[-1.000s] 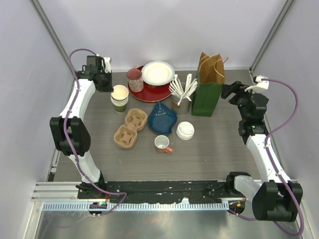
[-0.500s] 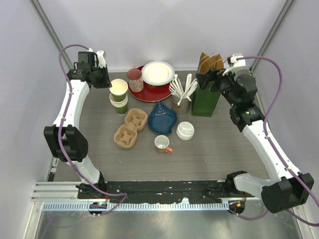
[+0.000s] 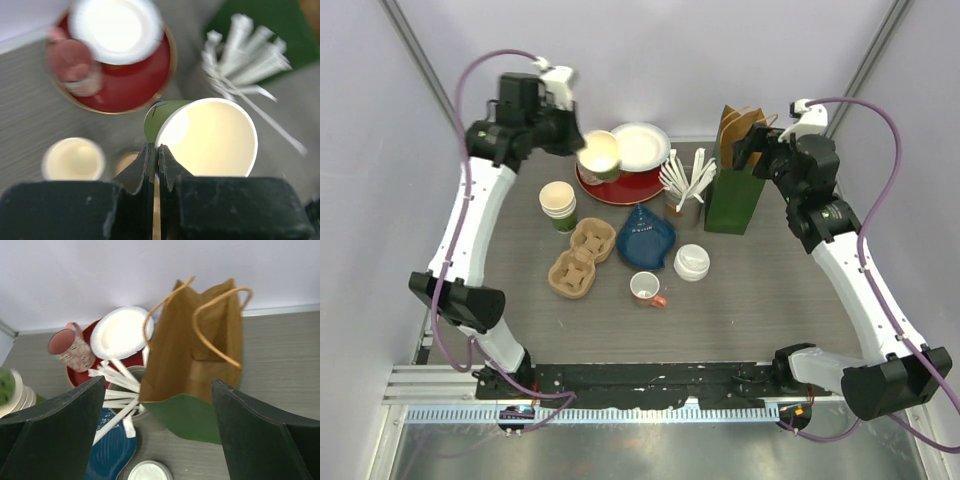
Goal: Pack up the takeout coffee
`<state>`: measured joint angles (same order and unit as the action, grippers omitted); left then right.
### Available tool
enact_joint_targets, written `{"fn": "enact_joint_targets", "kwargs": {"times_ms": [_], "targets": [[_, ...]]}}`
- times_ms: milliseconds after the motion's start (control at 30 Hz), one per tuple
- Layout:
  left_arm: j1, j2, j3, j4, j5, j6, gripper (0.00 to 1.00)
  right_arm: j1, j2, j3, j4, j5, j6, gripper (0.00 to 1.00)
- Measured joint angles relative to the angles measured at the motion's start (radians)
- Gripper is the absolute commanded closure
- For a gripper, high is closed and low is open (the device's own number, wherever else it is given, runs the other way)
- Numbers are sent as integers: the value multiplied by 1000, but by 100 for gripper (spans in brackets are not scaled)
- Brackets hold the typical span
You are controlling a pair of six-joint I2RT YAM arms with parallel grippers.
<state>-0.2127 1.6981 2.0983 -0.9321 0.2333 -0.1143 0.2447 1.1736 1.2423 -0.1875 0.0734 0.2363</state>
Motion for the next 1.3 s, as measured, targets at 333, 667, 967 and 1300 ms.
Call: {"fn": "enact_joint_targets", "kwargs": {"times_ms": [333, 667, 967, 1300], "targets": [[-529, 105, -5, -72, 78, 126, 94, -303, -7, 74, -193, 86, 85, 10], [-757, 233, -221, 1, 106, 117, 94, -301, -109, 74, -273, 26, 88, 10], [-776, 240, -351, 130, 92, 77, 94, -300, -190, 30, -286, -115, 85, 10], [-776, 244, -463, 238, 80, 105, 89, -300, -221, -31, -296, -188, 53, 8]]}}
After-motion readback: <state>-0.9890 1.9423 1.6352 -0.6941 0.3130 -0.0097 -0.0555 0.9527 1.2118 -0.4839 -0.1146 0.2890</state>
